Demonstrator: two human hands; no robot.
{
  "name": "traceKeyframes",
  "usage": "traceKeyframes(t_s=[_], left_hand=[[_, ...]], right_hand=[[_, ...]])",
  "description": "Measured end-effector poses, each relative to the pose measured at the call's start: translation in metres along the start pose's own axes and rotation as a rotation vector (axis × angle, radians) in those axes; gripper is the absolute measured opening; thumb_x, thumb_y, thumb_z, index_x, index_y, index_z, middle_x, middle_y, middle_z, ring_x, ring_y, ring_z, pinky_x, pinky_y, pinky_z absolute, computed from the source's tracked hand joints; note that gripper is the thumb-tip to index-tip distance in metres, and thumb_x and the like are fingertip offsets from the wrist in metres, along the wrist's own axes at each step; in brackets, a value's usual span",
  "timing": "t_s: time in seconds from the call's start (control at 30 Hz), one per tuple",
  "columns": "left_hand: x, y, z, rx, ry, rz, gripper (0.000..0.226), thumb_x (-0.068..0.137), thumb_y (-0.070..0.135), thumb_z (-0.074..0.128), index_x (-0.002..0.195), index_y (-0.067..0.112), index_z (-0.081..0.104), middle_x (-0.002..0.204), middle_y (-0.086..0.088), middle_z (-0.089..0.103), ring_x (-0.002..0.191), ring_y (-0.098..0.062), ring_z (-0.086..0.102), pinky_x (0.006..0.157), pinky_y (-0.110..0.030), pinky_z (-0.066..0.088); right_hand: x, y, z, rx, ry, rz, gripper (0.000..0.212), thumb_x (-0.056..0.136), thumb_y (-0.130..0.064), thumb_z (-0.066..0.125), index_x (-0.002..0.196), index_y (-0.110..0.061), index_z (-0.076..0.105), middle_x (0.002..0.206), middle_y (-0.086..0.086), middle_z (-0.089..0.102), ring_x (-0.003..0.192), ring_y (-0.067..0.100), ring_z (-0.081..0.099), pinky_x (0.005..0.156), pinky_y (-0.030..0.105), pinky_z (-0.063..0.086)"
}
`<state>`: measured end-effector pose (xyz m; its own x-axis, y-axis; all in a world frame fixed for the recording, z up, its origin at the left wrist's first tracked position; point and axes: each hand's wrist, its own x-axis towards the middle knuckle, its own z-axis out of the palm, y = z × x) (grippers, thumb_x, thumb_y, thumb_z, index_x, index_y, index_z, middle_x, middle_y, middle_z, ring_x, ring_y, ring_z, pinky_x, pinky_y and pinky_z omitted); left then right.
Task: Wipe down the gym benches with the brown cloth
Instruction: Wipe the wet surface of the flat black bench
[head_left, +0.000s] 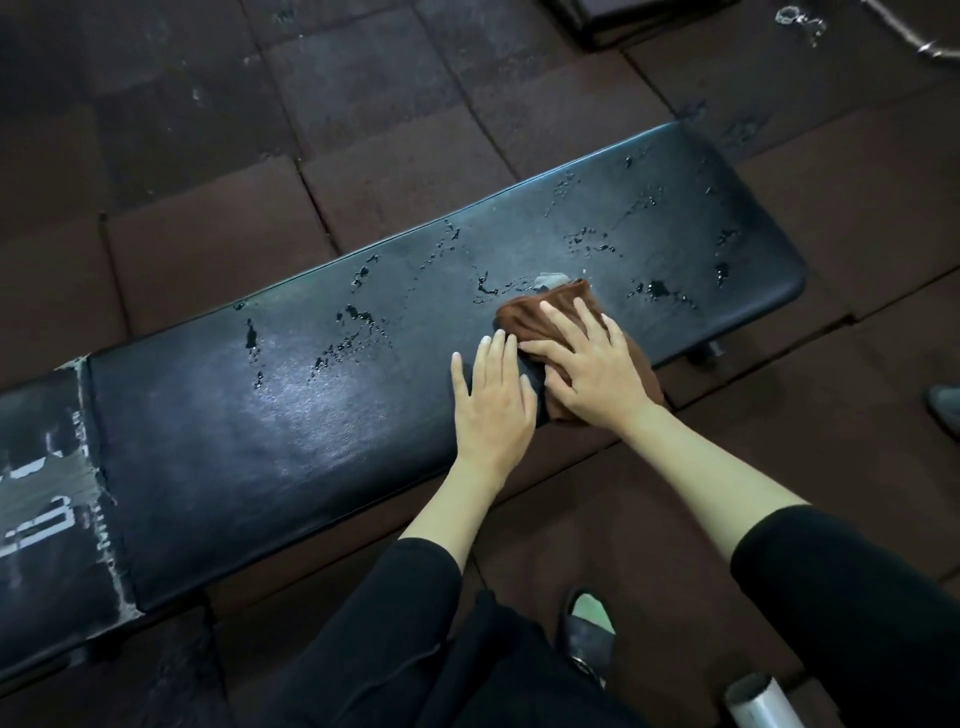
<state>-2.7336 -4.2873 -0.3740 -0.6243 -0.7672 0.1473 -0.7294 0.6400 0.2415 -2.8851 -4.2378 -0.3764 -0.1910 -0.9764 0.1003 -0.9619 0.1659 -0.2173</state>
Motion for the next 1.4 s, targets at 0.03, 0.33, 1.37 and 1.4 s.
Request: traceKeyframes(t_s=[0.03,0.33,1.37,1.4], left_hand=[[0.005,0.009,0.004,-0.006,-0.002,0.011,0.051,0.093,0.028,0.031,0.137,0.006,0.047,0.142,-0.007,0.047,0.133,-0.022,0.041,0.11,-0.052,0.026],[0.058,0.077,0.032,-0.017,-0.036,0.015,0.053,0.093,0.031,0.028,0.138,0.008,0.045,0.143,-0.006,0.046,0.133,-0.02,0.041,0.109,-0.05,0.029],[0.108,0.128,0.055,0.002,-0.113,0.109,0.055,0.094,0.031,0.028,0.144,0.008,0.036,0.15,-0.004,0.036,0.139,-0.018,0.032,0.114,-0.047,0.015],[0.108,0.129,0.055,0.002,-0.115,0.105,0.055,0.094,0.031,0.028,0.144,0.009,0.036,0.15,-0.004,0.036,0.139,-0.018,0.031,0.114,-0.047,0.015]], right_hand=[[0.001,0.013,-0.003,0.008,-0.003,0.008,0.042,0.084,-0.035,0.042,0.121,-0.037,0.061,0.151,0.0,0.038,0.139,0.036,0.031,0.107,0.056,0.028],[0.013,0.117,-0.031,0.042,0.05,0.156,0.041,0.084,-0.035,0.04,0.12,-0.037,0.06,0.15,0.0,0.039,0.138,0.038,0.031,0.107,0.056,0.028],[0.007,0.218,-0.055,0.149,0.144,0.63,0.038,0.085,-0.032,0.041,0.118,-0.038,0.059,0.154,-0.006,0.03,0.144,0.029,0.019,0.114,0.05,0.014],[0.012,0.218,-0.055,0.145,0.154,0.674,0.036,0.086,-0.031,0.042,0.117,-0.038,0.058,0.155,-0.006,0.03,0.144,0.029,0.019,0.114,0.05,0.014]])
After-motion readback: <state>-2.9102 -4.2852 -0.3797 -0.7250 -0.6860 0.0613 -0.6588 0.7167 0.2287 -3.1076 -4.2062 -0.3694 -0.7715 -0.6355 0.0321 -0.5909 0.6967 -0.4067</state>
